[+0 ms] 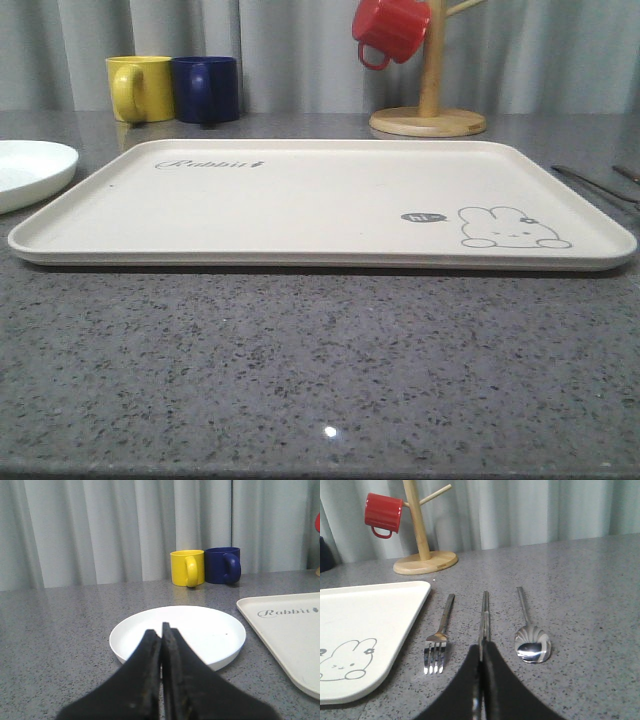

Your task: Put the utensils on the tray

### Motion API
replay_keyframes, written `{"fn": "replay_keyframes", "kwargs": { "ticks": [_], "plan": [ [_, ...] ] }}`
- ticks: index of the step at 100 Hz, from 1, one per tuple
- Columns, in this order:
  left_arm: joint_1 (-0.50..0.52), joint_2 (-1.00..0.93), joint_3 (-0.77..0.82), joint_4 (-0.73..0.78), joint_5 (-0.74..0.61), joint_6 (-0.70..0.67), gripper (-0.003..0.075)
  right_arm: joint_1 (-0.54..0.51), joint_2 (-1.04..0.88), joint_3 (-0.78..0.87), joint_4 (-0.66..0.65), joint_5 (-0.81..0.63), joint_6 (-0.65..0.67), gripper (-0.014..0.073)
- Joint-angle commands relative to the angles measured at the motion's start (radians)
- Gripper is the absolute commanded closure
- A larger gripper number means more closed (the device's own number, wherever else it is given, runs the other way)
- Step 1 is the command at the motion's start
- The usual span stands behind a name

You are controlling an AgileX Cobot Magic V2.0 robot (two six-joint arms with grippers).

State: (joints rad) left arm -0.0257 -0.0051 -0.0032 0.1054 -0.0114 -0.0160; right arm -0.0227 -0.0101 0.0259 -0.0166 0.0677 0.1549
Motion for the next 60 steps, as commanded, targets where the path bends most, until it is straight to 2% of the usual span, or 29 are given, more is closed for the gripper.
{"fn": "replay_keyframes", "kwargs": {
  "ticks": [1,39,49,60],
  "plan": [
    [0.001,-0.034,0.042,-0.004,-0.077,-0.01,0.0738,-0.006,-0.022,-0.016,0.0,-0.084,-0.012,0.0662],
    [0.001,-0.031,-0.003,-0.034,-0.071,-0.01,0.0738,-0.006,-0.022,-0.016,0.0,-0.084,-0.012,0.0662],
    [0.001,-0.011,-0.077,-0.105,-0.014,-0.01,0.0738,-0.002,-0.022,-0.016,0.0,-0.084,-0.012,0.0662],
    [0.001,0.049,-0.209,-0.105,0.094,-0.01,0.0738,-0.001,-0.022,-0.016,0.0,-0.084,-0.012,0.0662]
  ]
}}
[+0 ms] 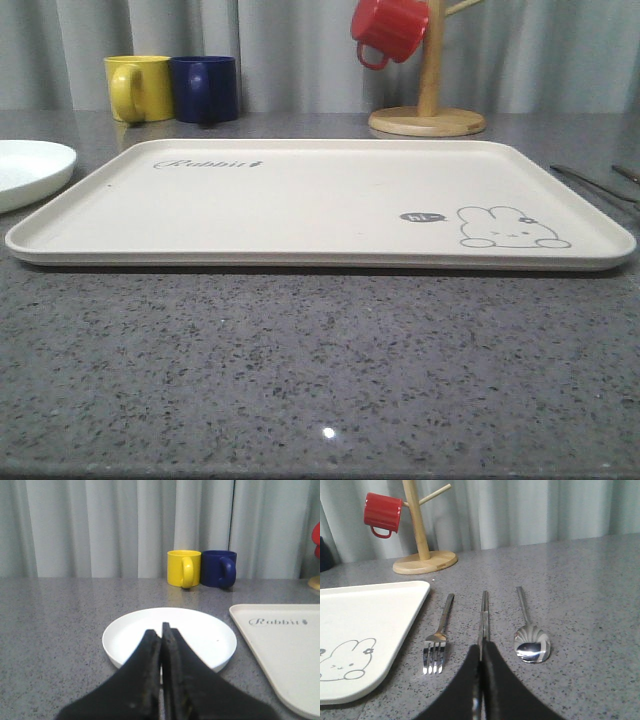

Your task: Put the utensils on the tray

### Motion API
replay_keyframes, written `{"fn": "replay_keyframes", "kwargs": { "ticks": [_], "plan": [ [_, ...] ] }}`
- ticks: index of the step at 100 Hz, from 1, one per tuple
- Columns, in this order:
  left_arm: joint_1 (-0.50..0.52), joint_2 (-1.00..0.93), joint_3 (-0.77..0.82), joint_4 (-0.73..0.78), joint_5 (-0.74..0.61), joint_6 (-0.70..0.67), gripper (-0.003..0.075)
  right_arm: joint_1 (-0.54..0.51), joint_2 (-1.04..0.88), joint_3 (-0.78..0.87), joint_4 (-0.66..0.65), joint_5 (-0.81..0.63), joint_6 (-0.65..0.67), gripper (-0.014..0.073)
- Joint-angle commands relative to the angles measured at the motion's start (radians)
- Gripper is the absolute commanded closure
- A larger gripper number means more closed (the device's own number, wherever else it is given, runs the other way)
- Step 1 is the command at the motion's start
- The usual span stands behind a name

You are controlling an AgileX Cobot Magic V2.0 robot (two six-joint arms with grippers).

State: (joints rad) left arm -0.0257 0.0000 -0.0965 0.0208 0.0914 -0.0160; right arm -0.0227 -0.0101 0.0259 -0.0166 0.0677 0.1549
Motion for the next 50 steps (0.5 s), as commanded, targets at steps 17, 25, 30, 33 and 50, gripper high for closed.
{"fn": "replay_keyframes", "kwargs": {
  "ticks": [17,25,30,33,50],
  "plan": [
    [0.001,0.239,-0.377,-0.01,0.215,-0.01,0.0738,-0.001,-0.022,-0.016,0.0,-0.084,-0.012,0.0662],
    [0.001,0.346,-0.511,-0.008,0.329,-0.01,0.0738,-0.001,-0.022,-0.016,0.0,-0.084,-0.012,0.0662],
    [0.001,0.413,-0.583,-0.001,0.404,-0.01,0.0738,-0.001,-0.022,-0.016,0.0,-0.084,-0.012,0.0662],
    [0.001,0.46,-0.621,0.009,0.455,-0.008,0.0738,-0.001,-0.022,-0.016,0.0,-0.084,-0.012,0.0662],
    [0.001,0.653,-0.768,0.019,0.609,-0.008,0.0738,-0.001,-0.022,-0.016,0.0,-0.084,-0.012,0.0662]
  ]
}}
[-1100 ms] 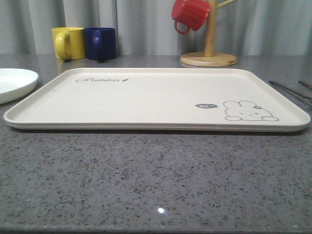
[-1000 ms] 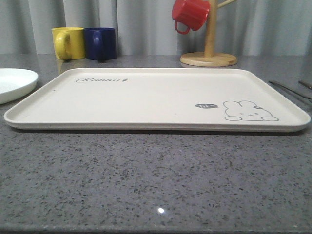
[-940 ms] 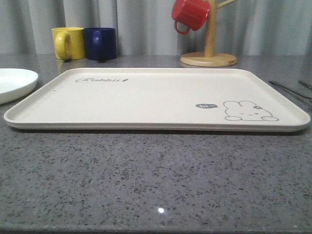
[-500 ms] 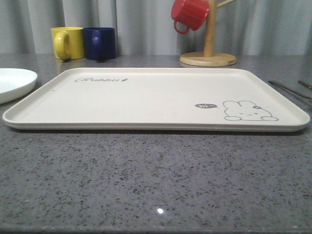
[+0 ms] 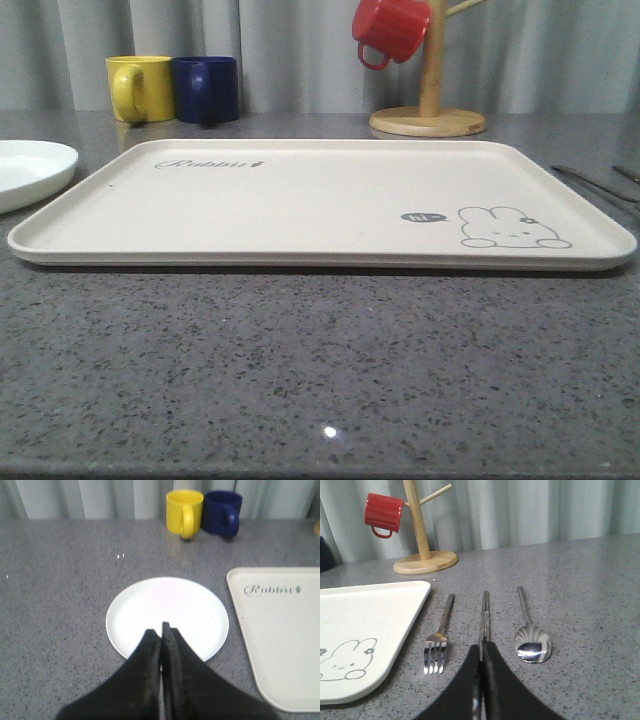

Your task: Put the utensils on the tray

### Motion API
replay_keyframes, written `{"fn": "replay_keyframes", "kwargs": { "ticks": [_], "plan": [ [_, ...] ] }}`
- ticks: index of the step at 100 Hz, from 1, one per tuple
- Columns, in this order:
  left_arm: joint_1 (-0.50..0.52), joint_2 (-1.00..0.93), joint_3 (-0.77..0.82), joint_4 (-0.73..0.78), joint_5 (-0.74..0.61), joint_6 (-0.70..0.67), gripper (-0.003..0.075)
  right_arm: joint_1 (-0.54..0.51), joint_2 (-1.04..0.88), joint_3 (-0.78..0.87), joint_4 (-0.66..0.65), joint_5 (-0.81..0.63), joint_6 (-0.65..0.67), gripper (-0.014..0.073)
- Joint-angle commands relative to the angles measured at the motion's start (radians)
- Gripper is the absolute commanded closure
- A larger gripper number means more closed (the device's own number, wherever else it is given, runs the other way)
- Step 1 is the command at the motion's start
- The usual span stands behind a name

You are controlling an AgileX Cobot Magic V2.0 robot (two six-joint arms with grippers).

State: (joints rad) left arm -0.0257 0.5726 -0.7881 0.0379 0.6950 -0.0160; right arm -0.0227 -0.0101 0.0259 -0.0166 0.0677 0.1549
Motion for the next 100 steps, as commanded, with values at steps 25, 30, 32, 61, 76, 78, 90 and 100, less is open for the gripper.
{"fn": "replay_keyframes", "kwargs": {
  "ticks": [25,30,32,61,76,78,90,100],
  "plan": [
    [0.001,0.25,-0.096,0.02,0.02,-0.002,0.0737,-0.001,-0.022,-0.016,0.0,-0.084,-0.012,0.0662],
    [0.001,0.273,-0.096,0.039,0.022,0.0,0.0737,-0.001,-0.022,-0.016,0.0,-0.084,-0.012,0.0662],
    [0.001,0.28,-0.096,0.042,0.022,0.0,0.0737,-0.001,-0.022,-0.016,0.0,-0.084,-0.012,0.0662],
    [0.001,0.33,-0.096,0.04,0.035,0.0,0.037,-0.001,-0.022,-0.016,0.0,-0.084,-0.012,0.0662],
    [0.001,0.349,-0.096,0.036,0.037,0.0,0.0276,-0.001,-0.022,-0.016,0.0,-0.084,-0.012,0.0662],
    [0.001,0.352,-0.096,0.036,0.037,0.0,0.0276,-0.001,-0.022,-0.016,0.0,-0.084,-0.012,0.0662],
    [0.001,0.404,-0.118,0.036,0.029,-0.018,0.0276,-0.001,-0.022,-0.016,0.0,-0.084,-0.012,0.0662],
    [0.011,0.488,-0.178,0.038,0.029,-0.022,0.0276,-0.001,-0.022,-0.016,0.0,-0.084,-0.012,0.0662]
  ]
}}
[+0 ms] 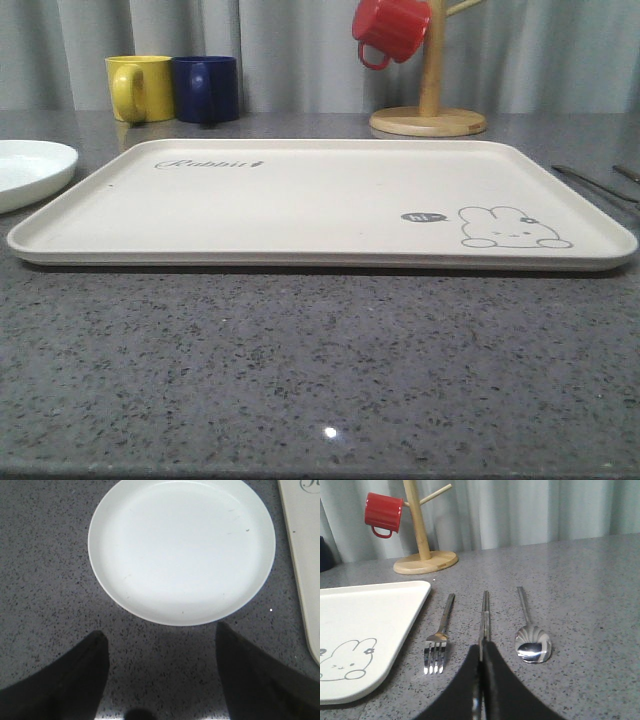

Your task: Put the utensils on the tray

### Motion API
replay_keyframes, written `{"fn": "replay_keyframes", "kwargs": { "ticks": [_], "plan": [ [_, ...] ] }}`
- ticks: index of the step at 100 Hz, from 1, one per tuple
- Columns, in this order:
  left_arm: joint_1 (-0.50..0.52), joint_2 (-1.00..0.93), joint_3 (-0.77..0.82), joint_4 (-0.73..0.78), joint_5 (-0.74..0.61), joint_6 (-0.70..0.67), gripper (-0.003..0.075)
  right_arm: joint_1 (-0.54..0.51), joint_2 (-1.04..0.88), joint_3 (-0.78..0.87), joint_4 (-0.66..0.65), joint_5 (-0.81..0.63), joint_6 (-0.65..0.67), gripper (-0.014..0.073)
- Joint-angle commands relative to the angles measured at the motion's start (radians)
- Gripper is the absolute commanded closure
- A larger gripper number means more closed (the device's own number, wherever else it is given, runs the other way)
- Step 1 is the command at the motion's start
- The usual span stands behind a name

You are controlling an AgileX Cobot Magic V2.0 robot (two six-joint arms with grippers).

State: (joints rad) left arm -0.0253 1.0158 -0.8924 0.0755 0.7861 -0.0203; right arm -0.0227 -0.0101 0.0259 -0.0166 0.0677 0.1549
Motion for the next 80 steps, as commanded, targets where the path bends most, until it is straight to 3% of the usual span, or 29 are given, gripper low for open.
{"fn": "replay_keyframes", "kwargs": {
  "ticks": [1,41,80],
  "plan": [
    [0.012,0.051,-0.086,0.001,-0.062,-0.018,0.0276,-0.001,-0.022,-0.016,0.0,-0.084,-0.012,0.0662],
    [0.158,0.428,-0.408,-0.008,0.046,0.02,0.0276,-0.001,-0.022,-0.016,0.0,-0.084,-0.012,0.0662],
    [0.161,0.634,-0.44,-0.004,0.049,0.031,0.0276,-0.001,-0.022,-0.016,0.0,-0.084,-0.012,0.0662]
  ]
}}
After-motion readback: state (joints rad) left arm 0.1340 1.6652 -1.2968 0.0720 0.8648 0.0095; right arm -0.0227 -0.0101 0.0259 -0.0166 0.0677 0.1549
